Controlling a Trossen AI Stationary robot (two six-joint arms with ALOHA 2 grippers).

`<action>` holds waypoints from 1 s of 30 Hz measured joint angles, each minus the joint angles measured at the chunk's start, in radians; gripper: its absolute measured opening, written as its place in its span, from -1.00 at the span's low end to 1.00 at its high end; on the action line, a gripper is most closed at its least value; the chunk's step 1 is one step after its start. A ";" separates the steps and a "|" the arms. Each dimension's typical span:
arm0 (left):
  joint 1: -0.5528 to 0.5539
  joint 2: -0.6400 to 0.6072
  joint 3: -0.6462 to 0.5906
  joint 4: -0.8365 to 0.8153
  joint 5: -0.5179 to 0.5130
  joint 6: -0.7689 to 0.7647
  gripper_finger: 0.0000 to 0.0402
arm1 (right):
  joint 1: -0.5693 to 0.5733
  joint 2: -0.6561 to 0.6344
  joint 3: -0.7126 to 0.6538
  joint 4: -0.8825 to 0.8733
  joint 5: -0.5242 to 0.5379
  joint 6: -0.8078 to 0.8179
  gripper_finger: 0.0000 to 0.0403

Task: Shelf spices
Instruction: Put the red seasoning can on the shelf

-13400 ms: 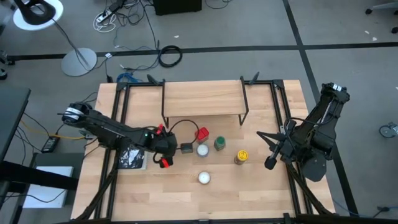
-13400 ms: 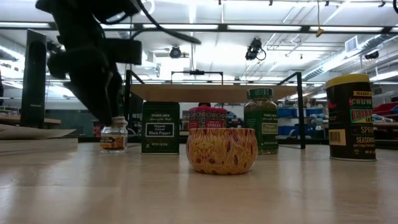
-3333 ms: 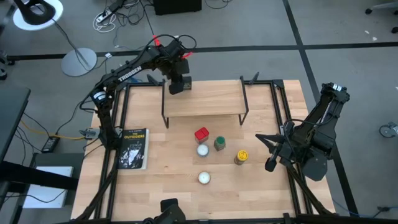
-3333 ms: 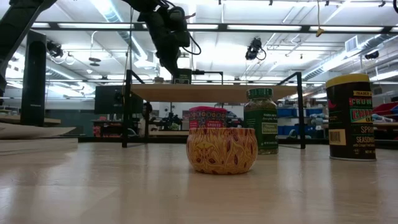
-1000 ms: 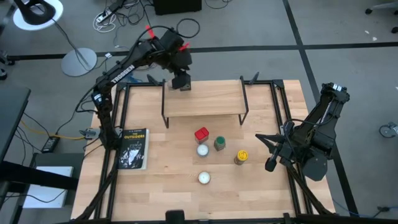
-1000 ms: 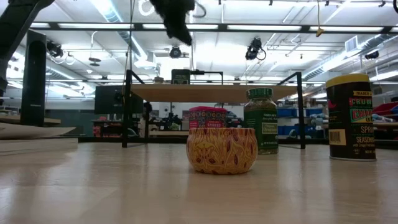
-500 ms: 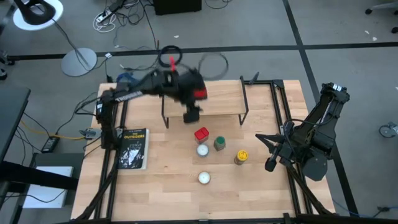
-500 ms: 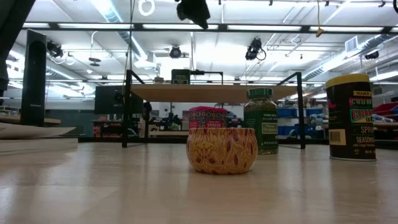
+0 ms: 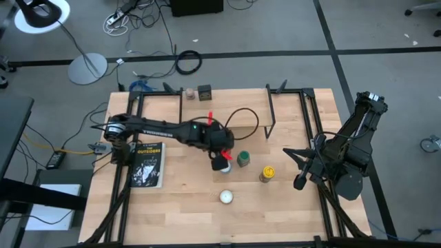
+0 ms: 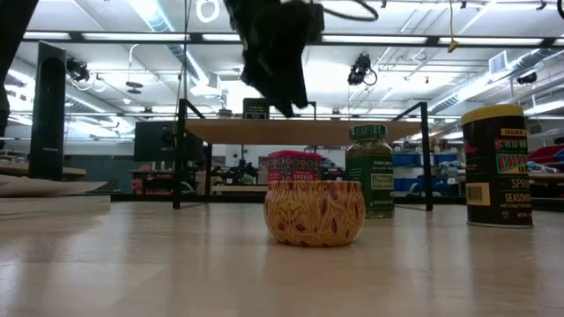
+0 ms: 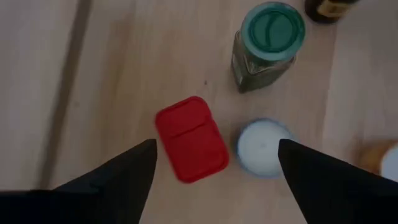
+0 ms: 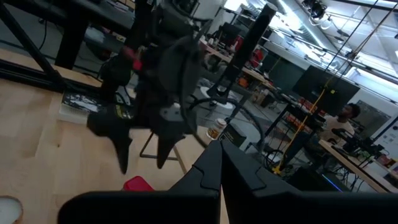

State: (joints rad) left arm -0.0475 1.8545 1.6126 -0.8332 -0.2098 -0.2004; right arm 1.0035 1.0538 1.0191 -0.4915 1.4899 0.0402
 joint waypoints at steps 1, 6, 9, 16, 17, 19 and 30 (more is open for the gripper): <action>0.000 0.000 -0.019 0.021 -0.006 -0.027 0.69 | 0.000 0.000 0.000 0.000 0.000 0.000 -0.99; 0.002 0.000 -0.101 0.089 -0.059 -0.111 0.66 | 0.000 0.000 0.000 0.000 0.000 0.000 -0.97; 0.001 0.000 -0.144 0.133 -0.043 -0.140 0.66 | 0.000 0.000 0.000 0.000 0.000 0.000 -0.97; 0.001 0.000 -0.209 0.220 -0.032 -0.171 0.75 | 0.000 0.000 0.000 0.000 0.000 0.000 -0.98; 0.001 0.000 -0.211 0.225 -0.031 -0.171 0.77 | 0.000 0.000 0.000 0.000 0.000 0.000 -0.98; 0.001 0.006 -0.211 0.228 -0.031 -0.171 0.78 | 0.000 0.000 0.000 0.000 0.000 0.000 -0.97; 0.001 0.071 -0.211 0.256 -0.029 -0.170 0.77 | -0.005 0.000 0.000 0.002 -0.006 0.000 -0.97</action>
State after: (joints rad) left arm -0.0460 1.9260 1.4014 -0.5776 -0.2386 -0.3706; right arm 0.9981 1.0535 1.0191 -0.4892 1.4834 0.0406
